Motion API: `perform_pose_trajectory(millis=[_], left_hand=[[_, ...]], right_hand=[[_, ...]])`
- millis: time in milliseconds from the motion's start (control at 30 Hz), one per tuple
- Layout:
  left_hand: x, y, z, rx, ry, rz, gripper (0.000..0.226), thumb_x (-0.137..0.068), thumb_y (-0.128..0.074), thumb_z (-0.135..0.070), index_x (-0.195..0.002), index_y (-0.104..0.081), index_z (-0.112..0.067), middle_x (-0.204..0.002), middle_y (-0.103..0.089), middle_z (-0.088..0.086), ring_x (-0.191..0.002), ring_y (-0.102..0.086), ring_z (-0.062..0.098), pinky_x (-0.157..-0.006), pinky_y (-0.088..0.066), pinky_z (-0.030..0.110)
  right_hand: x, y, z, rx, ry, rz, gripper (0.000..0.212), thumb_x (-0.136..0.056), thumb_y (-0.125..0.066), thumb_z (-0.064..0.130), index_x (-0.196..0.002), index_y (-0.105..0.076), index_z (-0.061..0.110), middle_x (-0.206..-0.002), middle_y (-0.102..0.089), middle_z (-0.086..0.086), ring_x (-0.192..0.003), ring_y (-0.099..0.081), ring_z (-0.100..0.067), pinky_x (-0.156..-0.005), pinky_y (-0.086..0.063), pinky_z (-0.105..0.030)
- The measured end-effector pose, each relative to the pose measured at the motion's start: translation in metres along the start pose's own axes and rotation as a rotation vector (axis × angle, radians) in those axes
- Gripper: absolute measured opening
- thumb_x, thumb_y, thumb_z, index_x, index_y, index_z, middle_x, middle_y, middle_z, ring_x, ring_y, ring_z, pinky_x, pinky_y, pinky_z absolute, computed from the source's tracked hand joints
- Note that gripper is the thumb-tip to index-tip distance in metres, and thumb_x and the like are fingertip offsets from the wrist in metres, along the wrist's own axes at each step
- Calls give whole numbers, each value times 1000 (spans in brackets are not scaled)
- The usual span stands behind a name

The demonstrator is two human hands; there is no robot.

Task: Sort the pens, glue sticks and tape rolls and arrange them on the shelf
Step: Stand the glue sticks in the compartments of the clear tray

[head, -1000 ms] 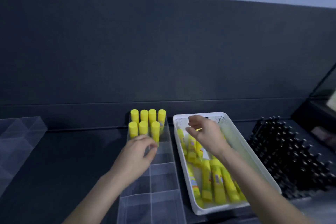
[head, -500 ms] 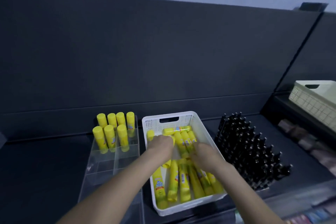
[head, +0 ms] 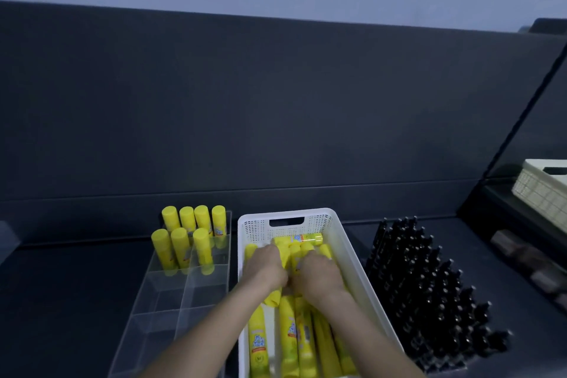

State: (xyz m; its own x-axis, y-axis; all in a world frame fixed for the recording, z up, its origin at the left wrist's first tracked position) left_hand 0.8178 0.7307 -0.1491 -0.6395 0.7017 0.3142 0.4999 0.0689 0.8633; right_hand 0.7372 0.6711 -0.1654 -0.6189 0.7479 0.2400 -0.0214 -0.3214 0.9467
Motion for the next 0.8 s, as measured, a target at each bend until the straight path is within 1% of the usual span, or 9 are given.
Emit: perform_pose_trajectory(millis=[67, 133, 200, 267, 367, 467, 567, 667, 800], left_hand=[[0, 4, 1, 144, -6, -6, 33, -76, -68, -17, -105, -57, -9, -114, -58, 7, -108, -57, 25, -80, -47, 29], [2, 8, 0, 314, -35, -18, 22, -68, -74, -18, -84, -60, -12, -99, -61, 7, -94, -61, 23, -68, -45, 26], [8, 12, 1, 540, -70, -40, 16, -67, -76, -14, -73, -62, -13, -89, -64, 9, -80, -61, 22, -64, -46, 27], [17, 21, 6, 791, -117, -58, 11, -72, -75, -8, -72, -65, -12, -79, -66, 8, -73, -61, 21, -67, -50, 30], [31, 35, 21, 1089, -125, -88, 11, -79, -68, 0, -77, -64, -10, -76, -66, 9, -70, -62, 21, -69, -50, 32], [44, 44, 32, 1283, -98, -81, 19, -79, -66, 4, -96, -64, -2, -88, -70, 18, -77, -67, 26, -74, -54, 38], [56, 47, 37, 1396, -115, -71, 26, -77, -67, 5, -100, -65, -7, -95, -72, 14, -81, -69, 23, -72, -56, 35], [65, 51, 45, 1475, -107, -70, 28, -75, -69, 4, -100, -65, -9, -94, -73, 12, -82, -70, 23, -67, -56, 34], [72, 59, 65, 1475, -90, -164, 30, -72, -71, 4, -98, -67, -10, -92, -73, 10, -86, -70, 26, -70, -55, 37]], right_hand=[[1, -1, -4, -181, -66, 28, 34, -90, -48, 27, -115, -52, 5, -125, -53, -11, -119, -51, -29, -92, -42, -32], [1, -4, -5, -210, -64, 57, 33, -89, -47, 25, -115, -50, 4, -124, -55, -12, -117, -52, -29, -88, -44, -33], [1, -3, -6, -275, -65, 45, 31, -89, -46, 25, -113, -52, 5, -120, -58, -11, -113, -55, -29, -83, -45, -32], [1, 5, -10, -463, -88, 3, 26, -87, -51, 23, -107, -55, 7, -110, -62, -10, -102, -59, -28, -75, -47, -32], [12, 26, -14, -888, -58, -93, 15, -83, -62, 10, -96, -55, 7, -87, -62, -6, -78, -59, -21, -68, -50, -32], [42, 41, 1, -1174, 129, -74, 23, -84, -63, 7, -103, -56, 18, -86, -65, 4, -77, -61, -9, -59, -47, -15], [62, 40, 24, -1255, 240, -94, 29, -86, -61, 7, -110, -54, 22, -94, -67, 7, -79, -63, 3, -61, -45, -8], [73, 37, 43, -1195, 325, -180, 31, -87, -58, 4, -107, -51, 27, -96, -65, 13, -83, -60, 11, -69, -45, -5], [81, 29, 66, -1142, 410, -206, 26, -93, -51, 11, -113, -48, 27, -99, -65, 15, -92, -59, 8, -75, -44, -6]])
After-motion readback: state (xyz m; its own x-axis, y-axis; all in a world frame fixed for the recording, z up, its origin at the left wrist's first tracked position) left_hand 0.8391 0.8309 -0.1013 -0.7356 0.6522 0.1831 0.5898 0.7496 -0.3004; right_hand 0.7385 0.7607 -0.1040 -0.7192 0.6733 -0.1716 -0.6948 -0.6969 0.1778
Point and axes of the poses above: each hand's wrist, its own x-axis away from the middle knuckle, its own y-axis out of the back of the hand, z = x × y, the point moved 2 cm from there along -x, towards the middle knuckle
